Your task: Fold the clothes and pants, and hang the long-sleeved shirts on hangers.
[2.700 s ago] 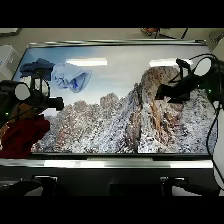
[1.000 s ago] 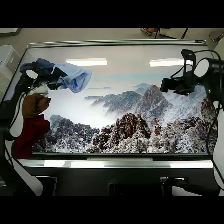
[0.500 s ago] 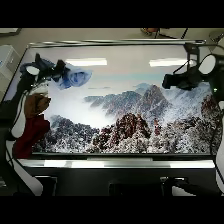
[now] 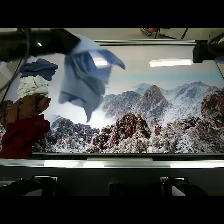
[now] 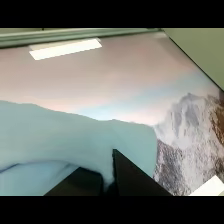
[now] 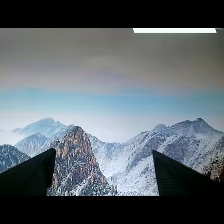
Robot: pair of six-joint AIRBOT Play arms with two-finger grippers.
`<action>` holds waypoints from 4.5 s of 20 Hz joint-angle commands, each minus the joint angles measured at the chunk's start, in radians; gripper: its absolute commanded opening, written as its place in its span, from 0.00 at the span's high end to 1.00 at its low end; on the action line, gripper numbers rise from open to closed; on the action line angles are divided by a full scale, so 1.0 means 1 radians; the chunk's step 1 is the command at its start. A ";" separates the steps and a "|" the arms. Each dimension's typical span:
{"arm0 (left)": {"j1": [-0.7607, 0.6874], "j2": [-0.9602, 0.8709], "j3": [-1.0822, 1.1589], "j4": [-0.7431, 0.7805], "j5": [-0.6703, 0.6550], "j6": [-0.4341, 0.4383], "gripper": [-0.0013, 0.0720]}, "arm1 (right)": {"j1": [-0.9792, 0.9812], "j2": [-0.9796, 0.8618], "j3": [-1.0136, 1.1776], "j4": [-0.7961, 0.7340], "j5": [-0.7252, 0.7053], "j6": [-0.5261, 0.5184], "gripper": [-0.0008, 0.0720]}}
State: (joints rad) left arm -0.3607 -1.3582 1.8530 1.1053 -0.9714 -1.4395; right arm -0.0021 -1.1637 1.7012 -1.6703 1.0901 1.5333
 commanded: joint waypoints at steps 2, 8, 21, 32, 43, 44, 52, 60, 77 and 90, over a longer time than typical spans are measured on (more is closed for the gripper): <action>-0.280 0.030 -0.216 0.148 0.032 -0.099 0.96 | 0.000 0.055 0.005 -0.018 0.101 -0.001 0.05; -0.471 -0.290 -0.391 -0.091 0.196 -0.270 0.01 | 0.000 0.010 0.003 -0.018 0.216 0.000 0.05; 0.258 -0.059 -0.642 -0.014 -0.400 -0.109 0.01 | 0.000 -0.562 0.002 0.361 0.531 -0.029 0.02; 0.266 -0.163 -0.997 -0.443 -0.119 0.080 0.02 | -0.041 -0.620 -0.033 0.312 0.457 0.011 0.02; 0.195 -0.165 -0.991 -0.459 -0.003 0.088 0.95 | -0.146 -0.647 -0.339 0.790 0.273 -0.031 0.02; 0.195 -0.157 -0.991 -0.459 -0.003 0.099 0.95 | -0.141 -0.648 -0.355 0.806 0.253 -0.030 0.02; 0.200 -0.087 -0.988 -0.459 0.000 0.132 0.95 | -0.034 -0.642 -0.369 0.849 0.168 -0.014 0.94; 0.323 0.241 -0.446 -0.459 0.101 0.186 0.96 | -0.145 -0.207 0.003 0.777 0.041 -0.199 0.94; 0.278 0.375 -0.220 -0.325 0.276 0.228 0.95 | -0.144 0.135 0.081 0.648 0.034 -0.204 0.94; 0.163 -0.331 -0.261 -0.330 0.352 0.225 0.95 | -0.144 -0.649 0.044 0.631 0.524 -0.006 0.94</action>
State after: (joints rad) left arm -0.1612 -1.5757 1.5929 0.7757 -0.4484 -1.2133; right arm -0.1463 -1.7035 1.7458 -1.0443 1.5005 1.4872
